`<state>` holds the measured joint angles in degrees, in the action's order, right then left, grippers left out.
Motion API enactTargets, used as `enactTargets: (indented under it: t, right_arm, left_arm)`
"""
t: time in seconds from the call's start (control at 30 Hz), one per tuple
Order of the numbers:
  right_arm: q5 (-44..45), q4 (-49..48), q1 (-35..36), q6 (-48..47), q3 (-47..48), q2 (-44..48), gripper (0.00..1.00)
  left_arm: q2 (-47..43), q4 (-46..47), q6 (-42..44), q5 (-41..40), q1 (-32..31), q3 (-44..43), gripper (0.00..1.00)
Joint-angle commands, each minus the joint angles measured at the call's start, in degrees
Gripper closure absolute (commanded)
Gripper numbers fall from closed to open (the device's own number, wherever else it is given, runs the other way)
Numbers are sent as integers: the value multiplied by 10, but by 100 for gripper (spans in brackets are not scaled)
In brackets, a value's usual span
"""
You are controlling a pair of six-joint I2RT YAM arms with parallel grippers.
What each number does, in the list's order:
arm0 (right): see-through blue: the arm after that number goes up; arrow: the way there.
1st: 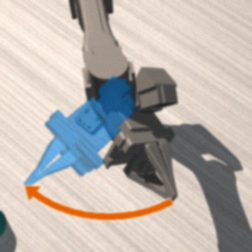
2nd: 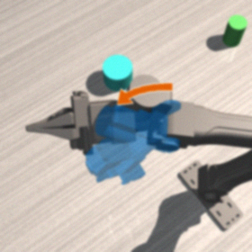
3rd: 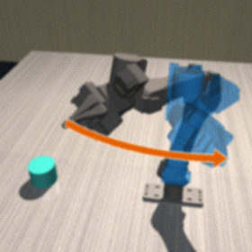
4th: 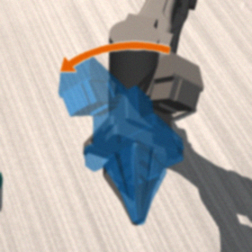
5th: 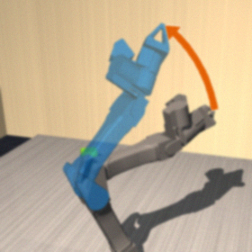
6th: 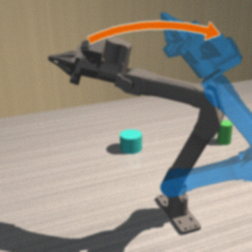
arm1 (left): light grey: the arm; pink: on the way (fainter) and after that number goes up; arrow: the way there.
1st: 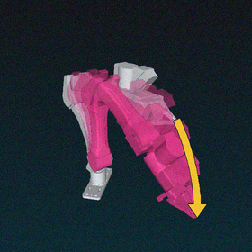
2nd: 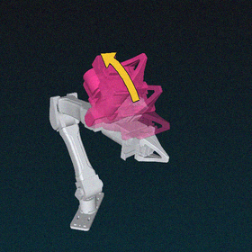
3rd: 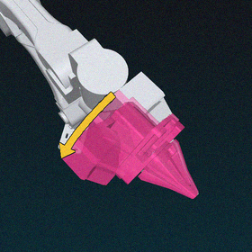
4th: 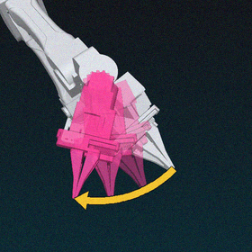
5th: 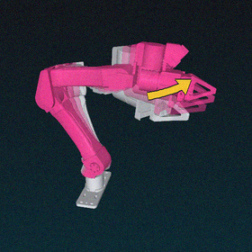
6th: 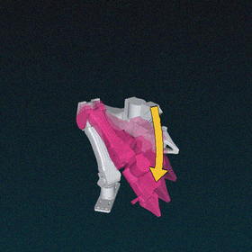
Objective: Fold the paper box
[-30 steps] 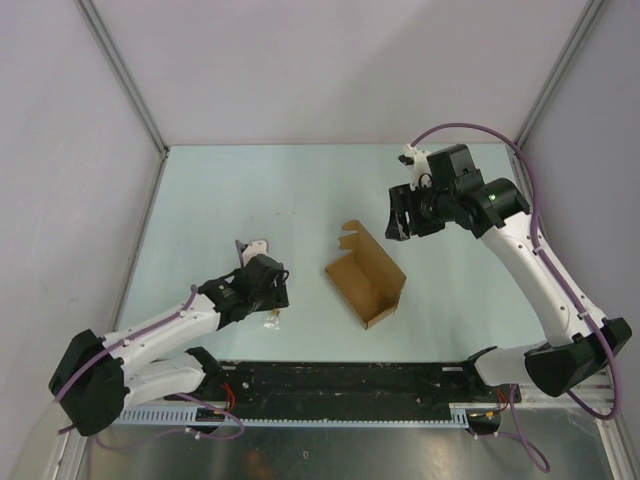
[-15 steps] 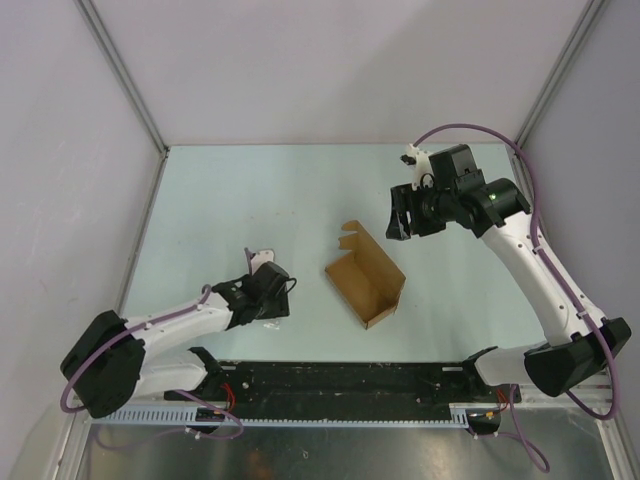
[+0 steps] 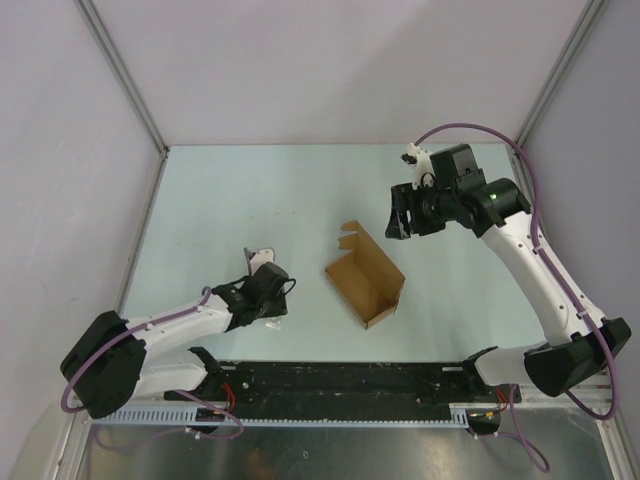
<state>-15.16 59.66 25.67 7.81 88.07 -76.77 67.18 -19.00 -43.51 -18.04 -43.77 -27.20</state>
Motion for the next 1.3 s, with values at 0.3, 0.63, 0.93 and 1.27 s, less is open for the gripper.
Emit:
enactTargets:
  t: [0.3,0.63,0.93,1.27]
  right_arm:
    - [-8,-24,-3,24,-3,29,39]
    - [4,-29,-4,28,-12,37,38]
    - [8,-40,-5,39,-19,43,38]
    - [42,-84,-5,55,-49,84,38]
  left_arm:
    - [14,-5,15,56,-4,7,61]
    - [8,-5,25,68,-4,-1,73]
    - [-53,-10,28,98,-4,-17,93]
    - [-93,-23,56,132,-4,-155,100]
